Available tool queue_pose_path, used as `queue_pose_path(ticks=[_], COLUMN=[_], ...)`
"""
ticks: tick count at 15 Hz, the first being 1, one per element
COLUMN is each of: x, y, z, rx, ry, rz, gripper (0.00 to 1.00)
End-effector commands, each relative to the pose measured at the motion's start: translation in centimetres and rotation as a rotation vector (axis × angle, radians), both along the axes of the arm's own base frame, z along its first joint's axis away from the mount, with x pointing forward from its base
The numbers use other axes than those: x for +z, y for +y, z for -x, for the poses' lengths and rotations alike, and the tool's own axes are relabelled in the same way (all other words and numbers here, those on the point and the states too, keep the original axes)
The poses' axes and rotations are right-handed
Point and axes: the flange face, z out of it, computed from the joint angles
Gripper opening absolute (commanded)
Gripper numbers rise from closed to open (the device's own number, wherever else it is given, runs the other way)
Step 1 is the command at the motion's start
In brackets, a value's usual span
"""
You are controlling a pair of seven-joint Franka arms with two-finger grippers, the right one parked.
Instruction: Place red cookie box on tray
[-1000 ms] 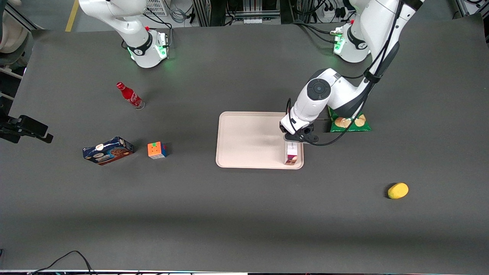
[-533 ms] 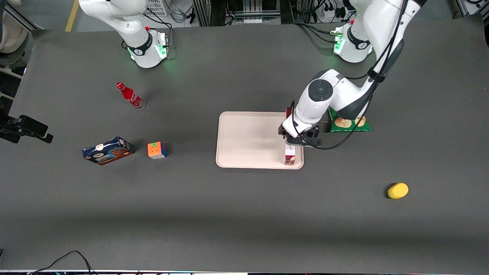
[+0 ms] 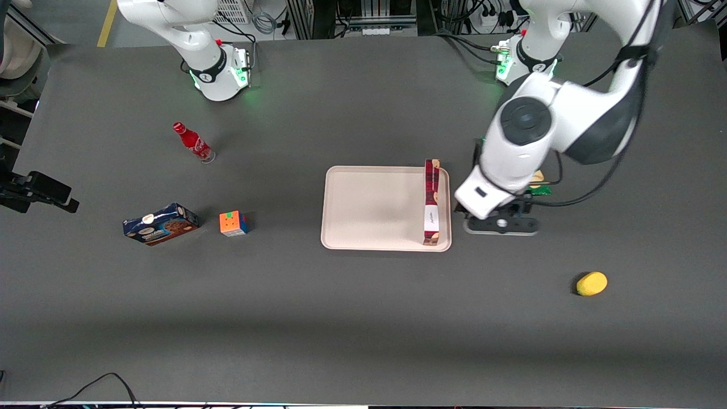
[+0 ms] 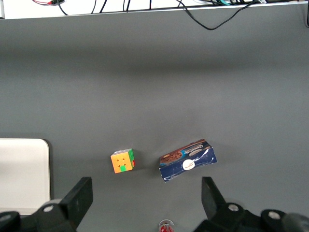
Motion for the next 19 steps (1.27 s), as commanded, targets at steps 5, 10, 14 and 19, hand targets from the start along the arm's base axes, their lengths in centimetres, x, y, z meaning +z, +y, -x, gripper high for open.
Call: queue_pose_path(ticks=[5, 10, 14, 19], x=[13.5, 18.6, 19.9, 20.1], y=[18.3, 23.2, 24.2, 24.4], z=[-1.2, 1.2, 2.4, 2.8], rx=[0.100, 0.122, 0.107, 0.040], ry=[-0.023, 0.011, 0.021, 0.031], rz=[0.097, 0.080, 0.079, 0.072], gripper=[1.00, 1.00, 1.00, 1.00])
